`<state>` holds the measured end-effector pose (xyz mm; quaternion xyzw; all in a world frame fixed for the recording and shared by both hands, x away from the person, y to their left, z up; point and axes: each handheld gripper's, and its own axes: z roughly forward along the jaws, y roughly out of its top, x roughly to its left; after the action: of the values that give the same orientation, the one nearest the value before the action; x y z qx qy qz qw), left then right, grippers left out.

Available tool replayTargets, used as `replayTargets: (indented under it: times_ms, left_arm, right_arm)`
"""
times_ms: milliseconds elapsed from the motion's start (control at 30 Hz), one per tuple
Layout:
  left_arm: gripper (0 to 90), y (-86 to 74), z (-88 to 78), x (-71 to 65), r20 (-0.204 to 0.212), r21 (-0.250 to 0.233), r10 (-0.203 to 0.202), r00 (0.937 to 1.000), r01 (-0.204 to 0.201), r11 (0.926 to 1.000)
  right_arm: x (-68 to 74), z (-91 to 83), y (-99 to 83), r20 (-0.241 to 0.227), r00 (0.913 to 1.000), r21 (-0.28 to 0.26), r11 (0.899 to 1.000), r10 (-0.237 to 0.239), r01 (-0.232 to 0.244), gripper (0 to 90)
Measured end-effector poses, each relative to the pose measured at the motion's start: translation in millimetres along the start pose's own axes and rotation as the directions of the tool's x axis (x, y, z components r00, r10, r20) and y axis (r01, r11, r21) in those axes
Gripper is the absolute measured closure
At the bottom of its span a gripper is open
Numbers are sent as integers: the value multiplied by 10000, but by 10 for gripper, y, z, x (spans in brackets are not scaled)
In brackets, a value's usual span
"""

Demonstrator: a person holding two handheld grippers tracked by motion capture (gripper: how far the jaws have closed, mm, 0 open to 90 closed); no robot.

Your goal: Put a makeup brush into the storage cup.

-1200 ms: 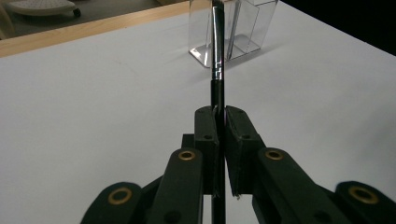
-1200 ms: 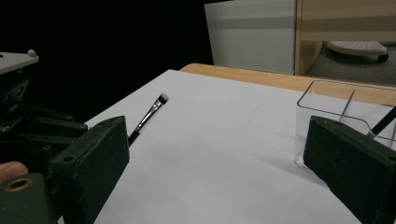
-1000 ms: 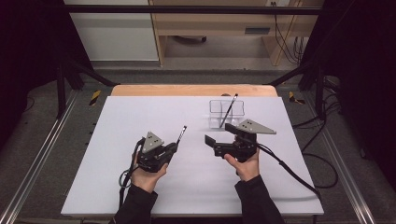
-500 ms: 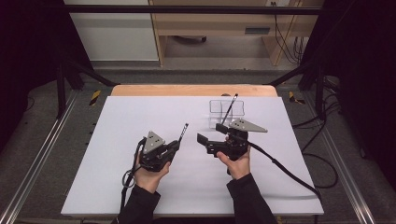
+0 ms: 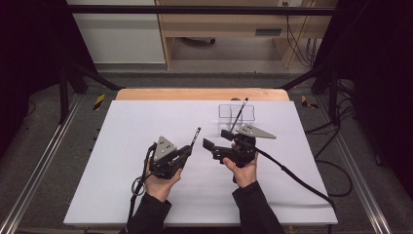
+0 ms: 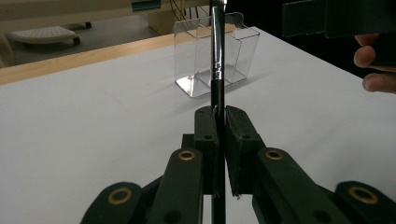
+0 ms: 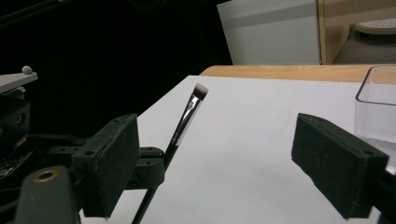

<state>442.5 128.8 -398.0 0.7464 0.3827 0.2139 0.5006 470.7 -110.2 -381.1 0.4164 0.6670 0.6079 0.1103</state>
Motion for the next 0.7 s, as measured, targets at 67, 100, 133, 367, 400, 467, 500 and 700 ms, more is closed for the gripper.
replayTargets:
  times_ms: [67, 100, 133, 367, 400, 467, 500, 700]
  left_arm:
    - [832, 6, 12, -18, 15, 9, 34, 10000, -34, 10000]
    - [832, 8, 16, -26, 15, -1, 34, 10000, -34, 10000]
    - [832, 11, 21, -34, 25, -11, 35, 10000, -35, 10000]
    - [832, 35, 45, -92, 129, -62, 101, 9999, -101, 9999]
    - [832, 35, 49, -103, 132, -70, 114, 9998, -113, 9999]
    - [832, 38, 57, -121, 141, -68, 166, 9998, -165, 9998]
    - [832, 38, 59, -130, 127, -76, 191, 9997, -190, 9998]
    - [832, 42, 58, -152, 180, -124, 200, 9996, -198, 9997]
  right_arm:
    - [2, 4, -5, -49, 10000, 19, 10000, 61, -61, 165]
    - [3, 5, -6, -50, 10000, 15, 10000, 66, -66, 169]
    - [4, 5, -7, -70, 9999, 30, 10000, 89, -88, 173]
    - [7, 9, -12, -93, 9998, 3, 9998, 186, -186, 198]
    - [8, 12, -15, -111, 9998, -3, 9998, 194, -194, 203]
    - [12, 19, -24, -131, 9996, 8, 9997, 252, -252, 208]
    - [14, 22, -29, -112, 9995, 20, 9996, 286, -285, 211]
    - [19, 47, -52, -92, 9989, -8, 9990, 452, -452, 246]
